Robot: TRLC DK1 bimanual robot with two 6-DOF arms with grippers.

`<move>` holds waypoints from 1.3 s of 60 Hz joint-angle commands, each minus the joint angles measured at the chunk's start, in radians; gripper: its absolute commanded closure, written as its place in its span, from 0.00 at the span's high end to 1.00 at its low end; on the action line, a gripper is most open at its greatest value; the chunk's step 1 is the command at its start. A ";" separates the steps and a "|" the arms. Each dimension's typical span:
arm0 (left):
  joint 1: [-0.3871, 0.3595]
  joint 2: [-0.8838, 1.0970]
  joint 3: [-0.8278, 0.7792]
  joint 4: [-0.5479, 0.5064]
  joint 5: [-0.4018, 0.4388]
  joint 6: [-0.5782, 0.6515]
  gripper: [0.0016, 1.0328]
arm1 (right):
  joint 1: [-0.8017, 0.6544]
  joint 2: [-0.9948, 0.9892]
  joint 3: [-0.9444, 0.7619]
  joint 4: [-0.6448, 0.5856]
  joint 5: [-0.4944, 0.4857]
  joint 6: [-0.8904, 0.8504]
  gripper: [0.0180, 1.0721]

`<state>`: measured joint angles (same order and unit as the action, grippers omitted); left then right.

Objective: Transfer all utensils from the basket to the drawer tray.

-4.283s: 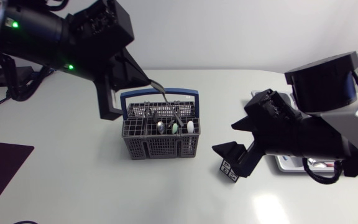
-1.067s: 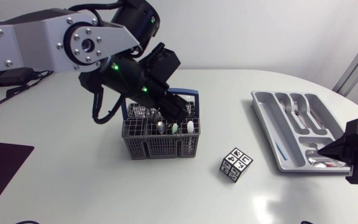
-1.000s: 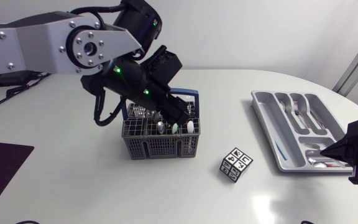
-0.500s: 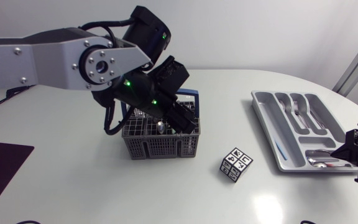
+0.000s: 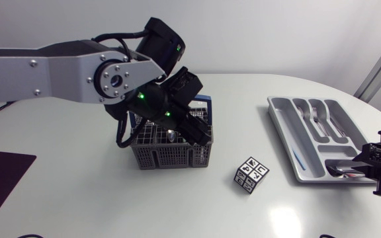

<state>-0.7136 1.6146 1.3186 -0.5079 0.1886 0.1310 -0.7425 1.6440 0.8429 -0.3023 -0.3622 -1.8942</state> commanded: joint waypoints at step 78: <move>-0.017 0.153 0.039 0.118 -0.089 -0.073 0.03 | 0.322 -0.582 -0.255 -0.199 -0.124 0.391 0.76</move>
<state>-0.7307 1.7618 1.3361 -0.3916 0.1036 0.0780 -0.4355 1.0782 0.6205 -0.4923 -0.4793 -1.5246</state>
